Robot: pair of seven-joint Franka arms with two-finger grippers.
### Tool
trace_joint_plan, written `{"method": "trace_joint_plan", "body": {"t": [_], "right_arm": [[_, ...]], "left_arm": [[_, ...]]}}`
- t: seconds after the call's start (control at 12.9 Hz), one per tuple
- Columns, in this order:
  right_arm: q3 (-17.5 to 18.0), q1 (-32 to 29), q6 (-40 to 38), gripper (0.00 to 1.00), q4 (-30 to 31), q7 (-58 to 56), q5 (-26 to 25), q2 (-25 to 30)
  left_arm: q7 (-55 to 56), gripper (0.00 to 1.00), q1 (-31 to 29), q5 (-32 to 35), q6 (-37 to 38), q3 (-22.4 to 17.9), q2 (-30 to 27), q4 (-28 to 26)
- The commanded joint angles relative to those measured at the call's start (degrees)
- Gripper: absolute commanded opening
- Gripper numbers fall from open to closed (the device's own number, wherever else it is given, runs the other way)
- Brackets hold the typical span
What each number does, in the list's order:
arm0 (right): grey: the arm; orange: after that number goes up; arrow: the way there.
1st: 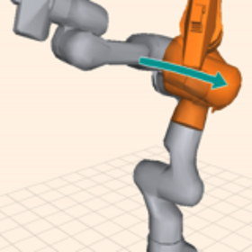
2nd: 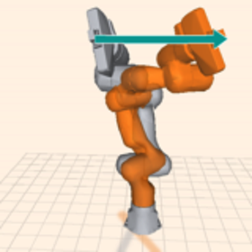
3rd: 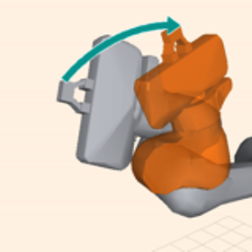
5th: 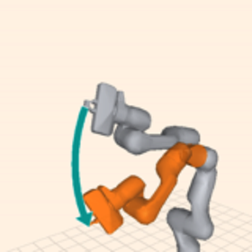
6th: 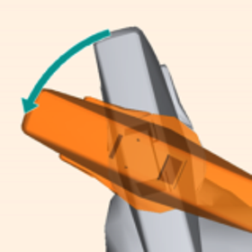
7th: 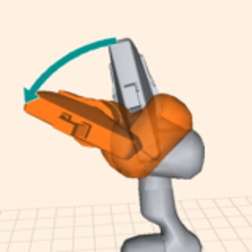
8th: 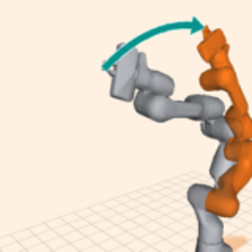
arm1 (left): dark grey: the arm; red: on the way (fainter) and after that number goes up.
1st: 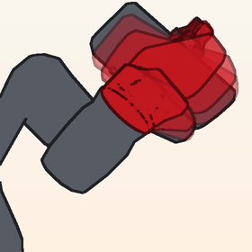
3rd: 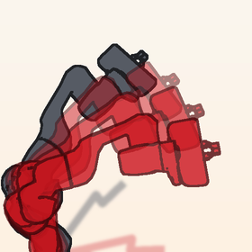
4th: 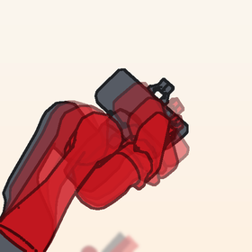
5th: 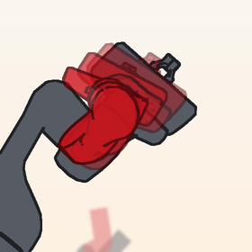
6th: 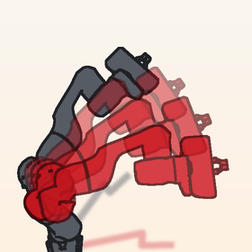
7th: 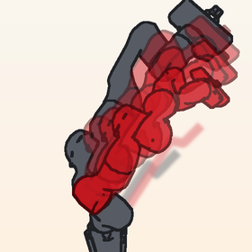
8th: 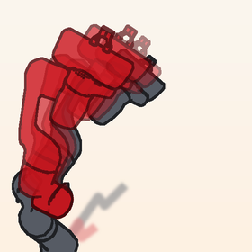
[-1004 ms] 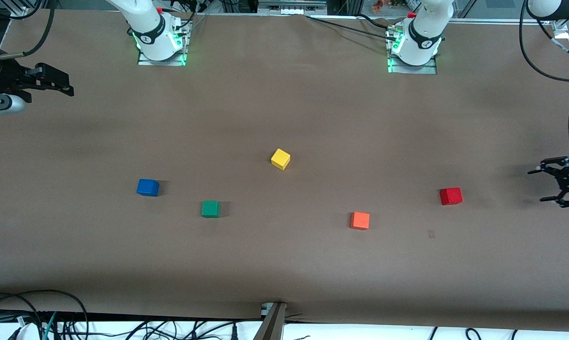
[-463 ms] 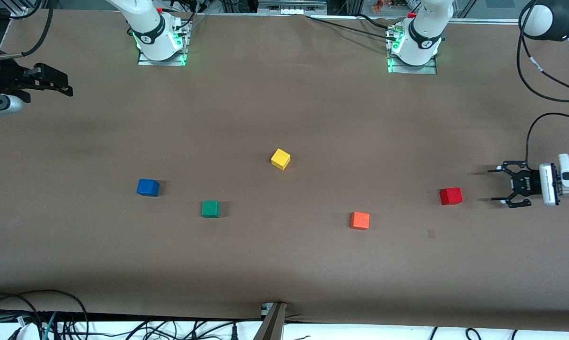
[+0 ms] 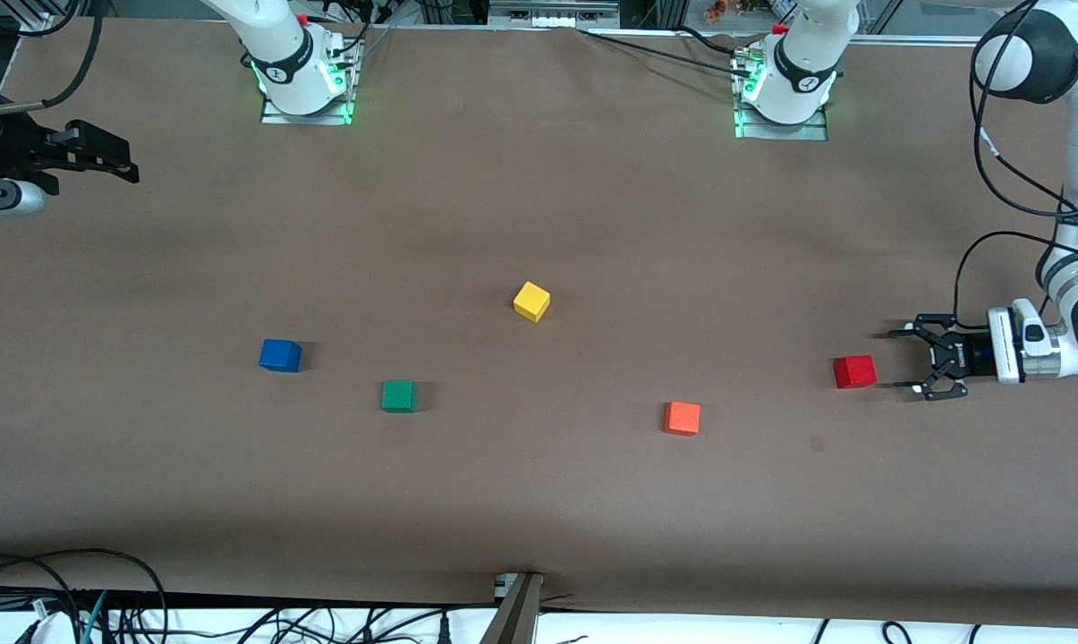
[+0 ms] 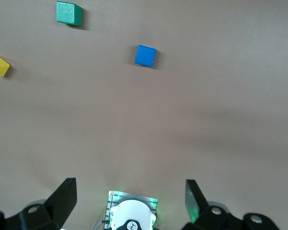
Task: Pass red block to right arm, stack on blue
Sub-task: 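Close the left gripper on the red cube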
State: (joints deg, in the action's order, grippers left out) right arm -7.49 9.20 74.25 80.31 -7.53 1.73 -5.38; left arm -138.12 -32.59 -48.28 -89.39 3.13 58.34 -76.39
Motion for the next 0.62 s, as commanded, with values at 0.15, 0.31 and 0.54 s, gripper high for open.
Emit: {"method": "trace_joint_plan", "body": {"t": [0.15,0.31,0.54], "right_arm": [[0.2,0.3,0.9,1.0,0.0,0.1,0.4,-0.3],[0.0,1.3,3.4,1.0,0.0,1.5,-0.4,-0.2],[-0.2,1.0,2.9,1.0,0.7,0.7,-0.9,-0.9]], "left_arm": [[-8.4,1.0,0.9,-5.0,1.6,-0.3,4.9,2.6],[-8.6,1.0,1.0,-6.6,1.8,-0.3,6.8,4.1],[-8.6,1.0,1.6,-6.9,1.7,0.4,6.9,4.2]]}}
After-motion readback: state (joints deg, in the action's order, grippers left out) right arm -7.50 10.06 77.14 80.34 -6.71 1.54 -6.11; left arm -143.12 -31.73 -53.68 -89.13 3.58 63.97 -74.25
